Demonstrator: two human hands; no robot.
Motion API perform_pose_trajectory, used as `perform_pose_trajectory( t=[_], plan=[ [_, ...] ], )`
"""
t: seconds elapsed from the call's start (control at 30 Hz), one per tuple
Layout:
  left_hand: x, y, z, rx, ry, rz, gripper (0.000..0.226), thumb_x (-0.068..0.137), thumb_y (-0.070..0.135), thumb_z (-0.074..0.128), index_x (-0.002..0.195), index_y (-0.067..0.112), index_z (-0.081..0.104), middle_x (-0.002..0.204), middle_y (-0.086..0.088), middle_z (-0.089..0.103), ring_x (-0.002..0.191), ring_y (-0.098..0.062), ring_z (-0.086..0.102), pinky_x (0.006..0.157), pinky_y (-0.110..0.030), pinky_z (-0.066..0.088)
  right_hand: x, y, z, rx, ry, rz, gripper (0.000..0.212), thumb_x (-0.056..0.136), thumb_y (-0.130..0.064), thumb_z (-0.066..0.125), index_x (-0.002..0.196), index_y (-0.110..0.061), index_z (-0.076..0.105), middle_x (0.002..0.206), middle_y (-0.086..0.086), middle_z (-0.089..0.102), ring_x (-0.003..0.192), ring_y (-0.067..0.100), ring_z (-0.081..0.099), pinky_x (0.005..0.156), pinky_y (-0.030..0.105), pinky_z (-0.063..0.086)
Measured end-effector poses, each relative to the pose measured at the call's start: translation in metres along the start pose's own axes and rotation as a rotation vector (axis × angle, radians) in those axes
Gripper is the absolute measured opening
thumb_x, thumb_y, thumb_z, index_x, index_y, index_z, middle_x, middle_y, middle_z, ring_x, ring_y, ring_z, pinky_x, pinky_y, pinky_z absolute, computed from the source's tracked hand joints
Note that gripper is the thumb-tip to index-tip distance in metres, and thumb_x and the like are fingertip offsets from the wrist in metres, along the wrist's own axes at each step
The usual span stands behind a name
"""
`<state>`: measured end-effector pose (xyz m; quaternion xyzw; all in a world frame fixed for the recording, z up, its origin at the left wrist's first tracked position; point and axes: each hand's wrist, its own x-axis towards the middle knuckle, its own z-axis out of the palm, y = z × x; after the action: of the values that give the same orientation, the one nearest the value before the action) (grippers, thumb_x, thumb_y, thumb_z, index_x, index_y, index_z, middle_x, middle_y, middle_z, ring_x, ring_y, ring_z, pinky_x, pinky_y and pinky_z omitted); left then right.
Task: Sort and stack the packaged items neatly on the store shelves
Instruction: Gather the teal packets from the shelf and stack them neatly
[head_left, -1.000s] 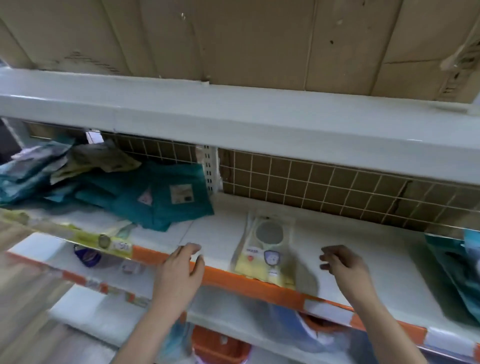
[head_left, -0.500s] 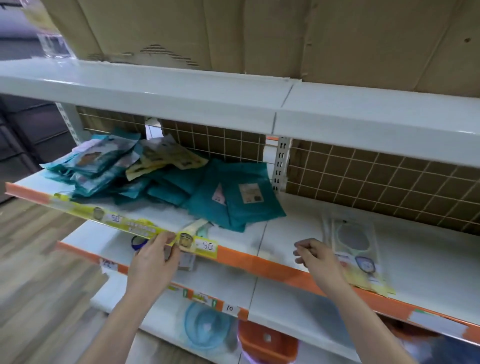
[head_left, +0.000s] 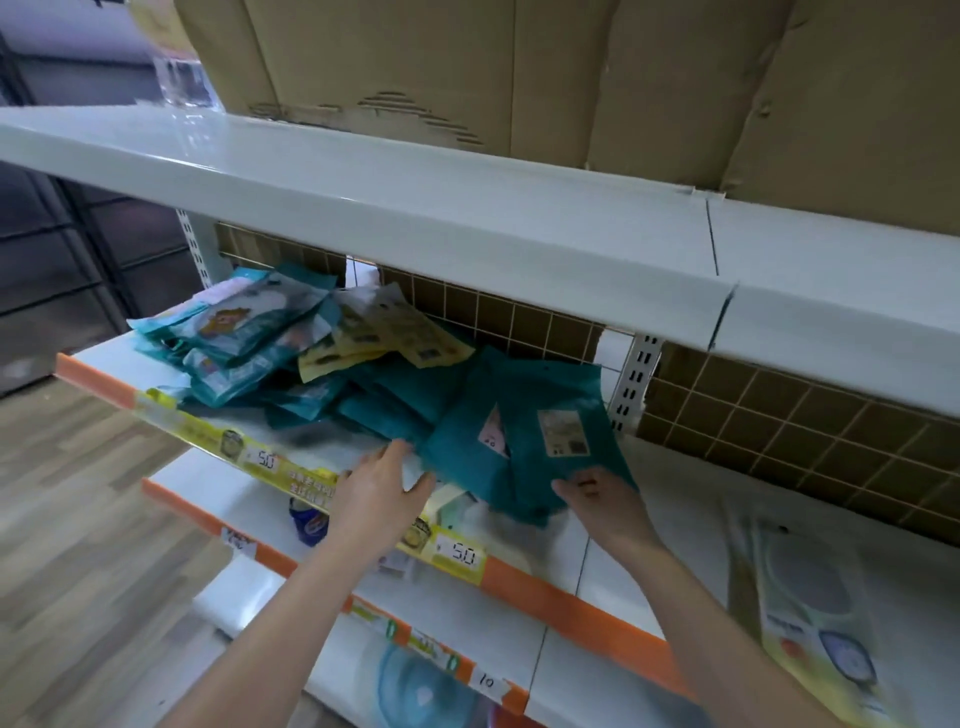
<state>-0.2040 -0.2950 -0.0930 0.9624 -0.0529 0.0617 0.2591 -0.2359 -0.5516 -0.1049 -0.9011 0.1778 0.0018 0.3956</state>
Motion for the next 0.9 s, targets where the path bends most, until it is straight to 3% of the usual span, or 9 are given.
perform_pose_trajectory(
  t=[0.1,0.2,0.27,0.33,0.5,0.63,0.73,0.83,0.9],
  plan=[
    [0.026,0.009,0.015,-0.07,-0.088,-0.065,0.054,0.092,0.042,0.053,0.138,0.015,0.044,0.134,-0.007,0.052,0.122,-0.028,0.049,0.096,-0.037,0.042,0.03,-0.003,0.013,-0.052,-0.015,-0.036,0.064,0.08,-0.054,0.065,0.13,-0.016,0.052,0.13,0.001,0.058,0.119,0.021,0.054,0.09,0.027,0.044],
    [0.049,0.014,0.031,-0.224,-0.161,-0.138,0.05,0.093,0.035,0.054,0.136,0.01,0.045,0.132,-0.012,0.053,0.118,-0.03,0.051,0.095,-0.037,0.044,0.05,-0.01,0.022,-0.207,-0.035,0.001,0.101,0.067,-0.068,0.068,0.147,-0.02,0.029,0.152,0.005,0.034,0.138,0.028,0.033,0.109,0.041,0.035],
    [0.061,0.018,0.039,-0.353,-0.213,-0.206,0.044,0.094,0.028,0.054,0.133,0.007,0.046,0.126,-0.014,0.057,0.11,-0.032,0.057,0.091,-0.038,0.048,0.058,-0.015,0.026,-0.34,-0.067,0.036,0.116,0.06,-0.077,0.065,0.151,-0.026,0.013,0.159,0.002,0.014,0.144,0.034,0.015,0.114,0.051,0.024],
    [0.072,0.021,0.044,-0.448,-0.208,-0.262,0.04,0.093,0.023,0.055,0.13,0.007,0.049,0.122,-0.014,0.061,0.105,-0.032,0.06,0.085,-0.037,0.05,0.062,-0.016,0.031,-0.395,-0.103,0.061,0.122,0.058,-0.079,0.064,0.151,-0.029,0.004,0.16,0.001,0.002,0.145,0.036,0.009,0.114,0.056,0.019],
    [0.094,0.023,0.05,-0.515,-0.143,-0.308,0.041,0.084,0.017,0.066,0.117,0.001,0.048,0.107,-0.011,0.053,0.096,-0.027,0.052,0.071,-0.026,0.034,0.067,-0.017,0.041,-0.489,-0.048,0.045,0.113,0.061,-0.076,0.064,0.149,-0.026,0.014,0.157,0.006,0.017,0.139,0.035,0.026,0.111,0.048,0.029],
    [0.104,0.02,0.057,-0.545,-0.083,-0.331,0.051,0.074,0.012,0.075,0.109,-0.009,0.044,0.111,-0.025,0.052,0.1,-0.04,0.054,0.071,-0.032,0.038,0.067,-0.03,0.051,-0.521,0.007,0.027,0.095,0.065,-0.047,0.075,0.142,-0.014,0.03,0.144,0.01,0.038,0.13,0.029,0.042,0.106,0.038,0.039],
    [0.105,0.015,0.056,-0.566,-0.215,-0.37,0.044,0.074,0.018,0.074,0.105,-0.006,0.056,0.102,-0.019,0.06,0.094,-0.035,0.057,0.069,-0.032,0.041,0.062,-0.042,0.065,-0.575,0.074,0.043,0.082,0.075,-0.022,0.074,0.143,-0.01,0.029,0.144,0.012,0.037,0.133,0.029,0.038,0.111,0.035,0.033],
    [0.106,0.011,0.05,-0.555,-0.379,-0.294,0.024,0.078,0.018,0.07,0.085,-0.004,0.064,0.089,-0.022,0.065,0.091,-0.035,0.062,0.068,-0.032,0.042,0.051,-0.054,0.075,-0.538,0.135,0.12,0.071,0.086,-0.014,0.06,0.148,-0.013,0.023,0.148,0.013,0.034,0.135,0.031,0.035,0.109,0.039,0.034],
    [0.106,0.011,0.042,-0.55,-0.449,-0.201,0.019,0.083,0.018,0.066,0.086,-0.001,0.063,0.095,-0.022,0.065,0.098,-0.036,0.062,0.07,-0.03,0.042,0.044,-0.06,0.083,-0.485,0.168,0.138,0.064,0.09,-0.009,0.051,0.148,-0.014,0.025,0.146,0.013,0.039,0.131,0.031,0.04,0.106,0.039,0.039]
  ],
)
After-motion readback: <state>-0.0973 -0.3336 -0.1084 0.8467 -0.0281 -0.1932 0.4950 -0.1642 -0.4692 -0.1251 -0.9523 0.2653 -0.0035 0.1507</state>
